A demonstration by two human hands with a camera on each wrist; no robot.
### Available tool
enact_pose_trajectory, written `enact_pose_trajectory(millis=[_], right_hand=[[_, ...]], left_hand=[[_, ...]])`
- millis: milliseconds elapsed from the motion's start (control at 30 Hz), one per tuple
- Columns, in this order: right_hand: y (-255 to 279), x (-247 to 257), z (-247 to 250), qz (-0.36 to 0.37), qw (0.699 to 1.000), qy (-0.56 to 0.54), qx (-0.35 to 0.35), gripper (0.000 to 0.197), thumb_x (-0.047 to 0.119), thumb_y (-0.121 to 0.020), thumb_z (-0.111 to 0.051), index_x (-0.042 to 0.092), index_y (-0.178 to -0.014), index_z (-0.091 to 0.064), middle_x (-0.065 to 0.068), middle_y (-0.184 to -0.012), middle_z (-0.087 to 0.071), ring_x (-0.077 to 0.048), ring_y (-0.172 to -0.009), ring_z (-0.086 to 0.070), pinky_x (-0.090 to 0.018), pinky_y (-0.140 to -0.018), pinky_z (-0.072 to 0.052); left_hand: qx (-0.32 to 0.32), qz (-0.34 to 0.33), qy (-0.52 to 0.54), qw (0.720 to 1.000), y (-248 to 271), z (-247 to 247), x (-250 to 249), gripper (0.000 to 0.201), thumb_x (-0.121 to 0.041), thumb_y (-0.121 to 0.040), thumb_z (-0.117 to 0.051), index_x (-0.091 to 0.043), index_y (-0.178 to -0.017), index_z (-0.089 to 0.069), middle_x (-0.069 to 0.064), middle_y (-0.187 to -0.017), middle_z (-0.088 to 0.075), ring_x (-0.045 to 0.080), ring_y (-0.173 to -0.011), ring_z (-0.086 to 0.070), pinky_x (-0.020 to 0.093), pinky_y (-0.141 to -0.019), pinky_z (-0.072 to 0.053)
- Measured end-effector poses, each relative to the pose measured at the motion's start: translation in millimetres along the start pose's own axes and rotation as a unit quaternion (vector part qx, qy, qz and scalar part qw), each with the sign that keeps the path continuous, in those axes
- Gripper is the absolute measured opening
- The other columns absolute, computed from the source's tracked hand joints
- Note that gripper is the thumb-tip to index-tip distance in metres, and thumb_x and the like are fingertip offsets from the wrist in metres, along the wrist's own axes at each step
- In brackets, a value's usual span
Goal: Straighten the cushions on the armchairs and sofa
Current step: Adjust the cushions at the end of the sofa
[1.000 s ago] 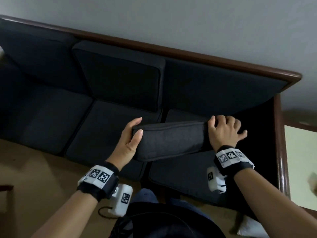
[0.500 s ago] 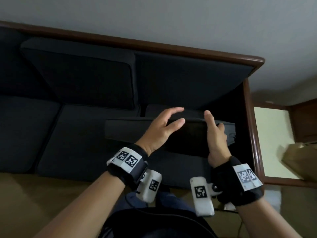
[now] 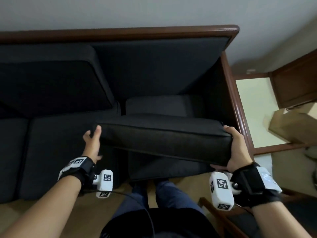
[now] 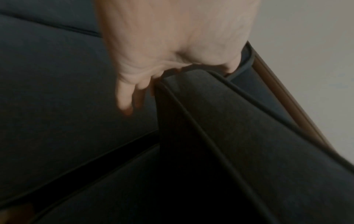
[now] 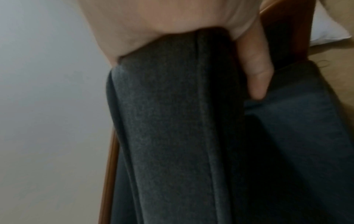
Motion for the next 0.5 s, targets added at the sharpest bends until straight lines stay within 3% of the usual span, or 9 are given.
enact_pose_trajectory(millis=[67,133,200,267,333,400,500], right_hand=[[-5,-4,6,-0.024,0.999,-0.023,0.001,0.032,0.055,-0.078,-0.062,0.026,-0.091,-0.06,-0.009,-0.094,-0.062,-0.031,-0.089,-0.057,-0.054,-0.096,-0.044],[-11,-3,13,-0.029,0.999,-0.036,-0.001,0.03,0.052,-0.079,-0.063,0.024,-0.088,-0.063,-0.009,-0.088,-0.064,-0.031,-0.084,-0.059,-0.049,-0.087,-0.047],[-19,0,19,-0.036,0.999,-0.035,-0.006,0.032,0.052,-0.075,-0.065,0.025,-0.091,-0.066,-0.008,-0.091,-0.066,-0.032,-0.087,-0.061,-0.051,-0.087,-0.048],[-27,7,23,-0.032,0.999,-0.038,-0.005,0.025,0.049,-0.075,-0.063,0.025,-0.084,-0.065,-0.006,-0.086,-0.066,-0.031,-0.085,-0.06,-0.05,-0.085,-0.048],[-35,19,24,-0.018,0.998,-0.06,0.001,0.02,0.043,-0.079,-0.06,0.025,-0.07,-0.063,-0.004,-0.069,-0.065,-0.028,-0.075,-0.06,-0.042,-0.076,-0.048],[-45,34,22,-0.004,0.997,-0.073,0.014,0.026,0.038,-0.08,-0.057,0.022,-0.06,-0.062,-0.002,-0.06,-0.063,-0.025,-0.066,-0.059,-0.036,-0.07,-0.047],[-57,63,9,0.008,0.997,-0.067,0.036,0.024,0.037,-0.077,-0.057,0.021,-0.059,-0.061,-0.002,-0.061,-0.062,-0.025,-0.062,-0.059,-0.036,-0.07,-0.048]], left_hand=[[0.016,0.03,0.037,0.999,-7,-10,-9,0.079,-0.074,-0.084,-0.048,-0.037,-0.15,-0.023,0.001,-0.159,-0.026,0.034,-0.143,-0.028,0.069,-0.105,-0.029],[0.047,0.068,0.034,0.996,-17,-23,-16,0.093,-0.084,-0.067,-0.058,-0.038,-0.145,-0.039,0.002,-0.152,-0.042,0.035,-0.138,-0.038,0.068,-0.104,-0.031],[0.069,0.083,0.045,0.993,-22,-35,-25,0.097,-0.085,-0.049,-0.071,-0.04,-0.133,-0.055,0.0,-0.134,-0.061,0.031,-0.125,-0.055,0.063,-0.098,-0.041],[0.051,0.074,0.054,0.994,-25,-43,-40,0.088,-0.076,-0.048,-0.078,-0.036,-0.125,-0.062,-0.001,-0.12,-0.069,0.028,-0.111,-0.064,0.058,-0.089,-0.05],[0.002,0.075,0.058,0.995,-22,-47,-55,0.09,-0.067,-0.048,-0.08,-0.03,-0.127,-0.059,0.001,-0.12,-0.066,0.029,-0.104,-0.065,0.058,-0.077,-0.054],[-0.033,0.065,0.064,0.995,-15,-49,-67,0.083,-0.058,-0.054,-0.078,-0.024,-0.127,-0.058,0.005,-0.117,-0.065,0.029,-0.098,-0.065,0.055,-0.075,-0.054],[-0.057,0.048,0.092,0.993,-9,-49,-81,0.065,-0.049,-0.066,-0.074,-0.019,-0.121,-0.06,0.006,-0.106,-0.066,0.025,-0.087,-0.066,0.045,-0.072,-0.056]])
Point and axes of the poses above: each hand's wrist, its own y-axis away from the middle knuckle, its own z-axis out of the back of the hand, x = y × z, the point moved 8 cm from there along -y, towards the middle knuckle
